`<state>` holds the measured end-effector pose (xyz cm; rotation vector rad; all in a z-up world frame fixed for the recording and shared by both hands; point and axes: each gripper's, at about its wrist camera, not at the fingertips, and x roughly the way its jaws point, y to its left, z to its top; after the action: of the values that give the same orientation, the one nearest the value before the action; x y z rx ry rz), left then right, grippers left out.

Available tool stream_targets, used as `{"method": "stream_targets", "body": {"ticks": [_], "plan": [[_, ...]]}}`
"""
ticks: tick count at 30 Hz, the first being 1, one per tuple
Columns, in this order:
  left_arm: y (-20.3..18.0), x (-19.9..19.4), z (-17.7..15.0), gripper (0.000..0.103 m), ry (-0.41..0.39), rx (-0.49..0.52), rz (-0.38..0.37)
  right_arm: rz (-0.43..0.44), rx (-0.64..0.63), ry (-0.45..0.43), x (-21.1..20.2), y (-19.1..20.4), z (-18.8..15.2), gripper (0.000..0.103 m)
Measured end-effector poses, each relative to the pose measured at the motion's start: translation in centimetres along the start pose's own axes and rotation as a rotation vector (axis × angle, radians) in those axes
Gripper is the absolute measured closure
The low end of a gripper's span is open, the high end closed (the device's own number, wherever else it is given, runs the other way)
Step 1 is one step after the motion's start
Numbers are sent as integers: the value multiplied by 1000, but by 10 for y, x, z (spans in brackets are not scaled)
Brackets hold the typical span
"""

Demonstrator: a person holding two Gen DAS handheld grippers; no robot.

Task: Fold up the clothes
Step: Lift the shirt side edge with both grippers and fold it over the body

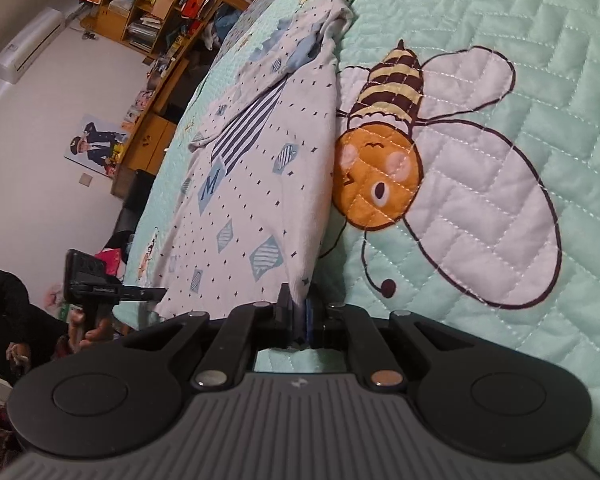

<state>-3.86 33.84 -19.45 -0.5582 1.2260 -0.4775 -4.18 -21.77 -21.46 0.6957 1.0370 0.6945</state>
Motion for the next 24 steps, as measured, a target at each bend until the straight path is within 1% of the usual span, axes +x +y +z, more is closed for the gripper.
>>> {"method": "stream_targets", "body": {"ticks": [2, 3, 6, 8, 10, 12, 15, 19, 21, 24], "plan": [[-6, -4, -3, 101, -18, 1, 35, 0, 18, -18, -1, 1, -2, 97], [-7, -7, -3, 101, -32, -9, 38, 11, 29, -26, -1, 1, -3, 97], [-6, -18, -4, 101, -95, -72, -16, 88, 63, -53, -4, 4, -3, 97], [-9, -28, -3, 101, -143, -93, -64, 157, 85, -80, -7, 6, -1, 97], [-13, -39, 1, 101, -197, -110, -120, 236, 99, -112, -10, 10, 5, 97], [-16, -49, 8, 101, -257, -130, -168, 296, 110, -142, -12, 14, 16, 97], [-18, -62, 26, 101, -337, -183, -238, 352, 108, -181, -13, 24, 38, 97], [-22, -71, 60, 101, -410, -229, -291, 412, 138, -251, -11, 25, 77, 97], [-23, -70, 80, 101, -435, -256, -296, 428, 168, -289, -6, 24, 98, 97], [-17, -63, 117, 101, -447, -302, -283, 433, 209, -337, 8, 17, 134, 97]]}}
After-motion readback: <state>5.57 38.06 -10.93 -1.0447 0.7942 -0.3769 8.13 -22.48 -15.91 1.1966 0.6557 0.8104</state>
